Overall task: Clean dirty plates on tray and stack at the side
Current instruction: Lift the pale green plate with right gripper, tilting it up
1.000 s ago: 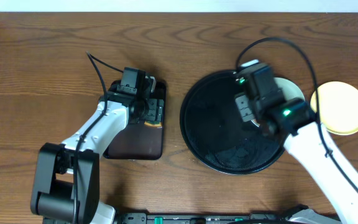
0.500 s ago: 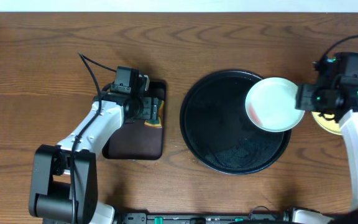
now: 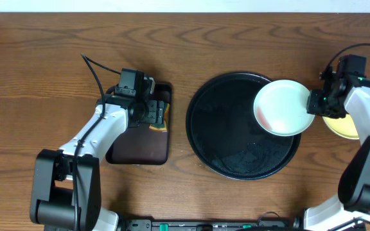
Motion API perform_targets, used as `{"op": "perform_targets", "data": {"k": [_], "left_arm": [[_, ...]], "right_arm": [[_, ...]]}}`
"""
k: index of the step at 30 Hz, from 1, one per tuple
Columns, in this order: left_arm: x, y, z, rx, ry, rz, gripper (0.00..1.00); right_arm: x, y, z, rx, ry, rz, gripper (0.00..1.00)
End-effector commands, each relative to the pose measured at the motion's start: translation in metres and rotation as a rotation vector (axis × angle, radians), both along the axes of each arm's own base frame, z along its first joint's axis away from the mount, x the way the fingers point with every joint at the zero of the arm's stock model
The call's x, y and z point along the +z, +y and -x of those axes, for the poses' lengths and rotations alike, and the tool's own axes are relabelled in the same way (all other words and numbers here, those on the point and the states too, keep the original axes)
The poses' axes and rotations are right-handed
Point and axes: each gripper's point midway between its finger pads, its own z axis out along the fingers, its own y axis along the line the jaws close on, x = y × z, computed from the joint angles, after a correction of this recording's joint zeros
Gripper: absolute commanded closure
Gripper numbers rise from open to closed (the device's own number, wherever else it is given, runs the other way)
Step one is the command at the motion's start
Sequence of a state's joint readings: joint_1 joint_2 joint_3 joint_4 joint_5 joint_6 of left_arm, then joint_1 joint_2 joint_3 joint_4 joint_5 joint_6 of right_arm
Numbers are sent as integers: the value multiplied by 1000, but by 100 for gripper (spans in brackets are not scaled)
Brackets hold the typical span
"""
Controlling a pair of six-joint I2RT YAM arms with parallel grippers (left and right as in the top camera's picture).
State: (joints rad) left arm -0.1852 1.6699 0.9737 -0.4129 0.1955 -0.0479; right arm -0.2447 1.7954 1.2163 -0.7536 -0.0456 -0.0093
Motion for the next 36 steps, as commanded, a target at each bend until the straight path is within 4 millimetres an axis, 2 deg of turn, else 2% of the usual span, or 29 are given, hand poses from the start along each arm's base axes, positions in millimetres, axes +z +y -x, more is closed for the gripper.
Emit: {"op": "perform_targets", "data": {"k": [1, 3, 5, 9, 10, 12, 16, 20, 26, 30, 36], "left_arm": [[7, 3, -1, 4, -21, -9, 16], [7, 3, -1, 4, -22, -9, 16], [7, 3, -1, 4, -23, -9, 16], [14, 2, -6, 20, -41, 1, 16], [20, 1, -8, 44, -52, 14, 16], [29, 1, -8, 46, -74, 19, 16], [49, 1, -9, 46, -125, 30, 16], [79, 3, -7, 50, -200, 37, 16], [115, 10, -6, 67, -309, 28, 16], [118, 10, -5, 67, -316, 30, 16], [116, 10, -5, 67, -312, 29, 16]], "right_arm": [[-7, -2, -7, 5, -3, -7, 77], [-6, -1, -9, 8, -12, -9, 92], [-4, 1, -11, 13, -20, -10, 99], [7, 22, -13, 55, -48, -69, 99], [17, 37, -14, 104, -70, -87, 99], [29, 51, -16, 157, -97, -77, 99], [70, 87, -17, 266, -196, -29, 99], [112, 115, -9, 345, -287, 107, 99], [161, 146, 11, 408, -405, 375, 99], [184, 155, 22, 373, -468, 582, 99], [220, 180, 42, 328, -610, 854, 99]]}}
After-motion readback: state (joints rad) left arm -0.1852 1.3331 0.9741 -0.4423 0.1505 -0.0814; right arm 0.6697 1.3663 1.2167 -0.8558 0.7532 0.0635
